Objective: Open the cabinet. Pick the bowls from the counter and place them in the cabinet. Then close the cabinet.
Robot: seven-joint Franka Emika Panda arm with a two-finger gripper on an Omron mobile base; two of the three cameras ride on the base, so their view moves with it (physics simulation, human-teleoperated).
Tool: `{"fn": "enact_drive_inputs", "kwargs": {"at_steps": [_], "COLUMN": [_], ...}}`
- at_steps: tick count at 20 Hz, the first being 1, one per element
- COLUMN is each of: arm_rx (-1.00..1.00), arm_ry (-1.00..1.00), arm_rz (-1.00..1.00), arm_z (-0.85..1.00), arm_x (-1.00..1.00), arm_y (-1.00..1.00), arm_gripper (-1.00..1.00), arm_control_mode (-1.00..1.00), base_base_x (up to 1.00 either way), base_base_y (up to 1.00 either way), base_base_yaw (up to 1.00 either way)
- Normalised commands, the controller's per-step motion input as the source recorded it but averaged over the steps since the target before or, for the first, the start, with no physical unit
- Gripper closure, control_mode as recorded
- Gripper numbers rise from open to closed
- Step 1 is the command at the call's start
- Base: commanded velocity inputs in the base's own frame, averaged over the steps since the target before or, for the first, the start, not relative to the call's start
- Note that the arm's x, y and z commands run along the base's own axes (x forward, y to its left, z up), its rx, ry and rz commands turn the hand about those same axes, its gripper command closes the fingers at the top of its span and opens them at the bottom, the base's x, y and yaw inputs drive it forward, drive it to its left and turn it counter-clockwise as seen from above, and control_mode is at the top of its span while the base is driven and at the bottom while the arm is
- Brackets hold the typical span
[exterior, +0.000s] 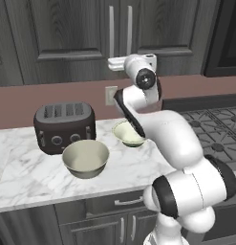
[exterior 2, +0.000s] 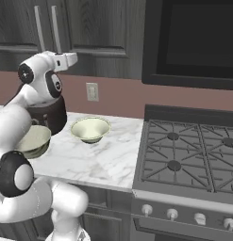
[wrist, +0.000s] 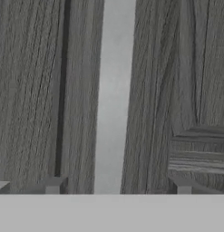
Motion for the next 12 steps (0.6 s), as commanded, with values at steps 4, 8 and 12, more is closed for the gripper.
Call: {"fn": "enact_drive_inputs", "kwargs": {"at_steps": [4, 8, 12], "arm_rx": [0.14, 0.26, 0.29], "arm_ry": [-0.24, -0.31, -0.29], "arm_rz": [0.01, 0.03, 0.02], "arm_z": [-0.64, -0.58, -0.46], "arm_x": [0.46, 0.27, 0.07], "arm_y": [-1.0, -1.0, -1.0], "arm_gripper": [1.0, 1.0, 1.0], "arm_control_mode": [-1.0, -1.0, -1.0], "base_base_x": [0.0, 0.0, 0.0], "base_base_y": [0.0, 0.0, 0.0], "base_base_yaw": [0.0, 0.0, 0.0]}}
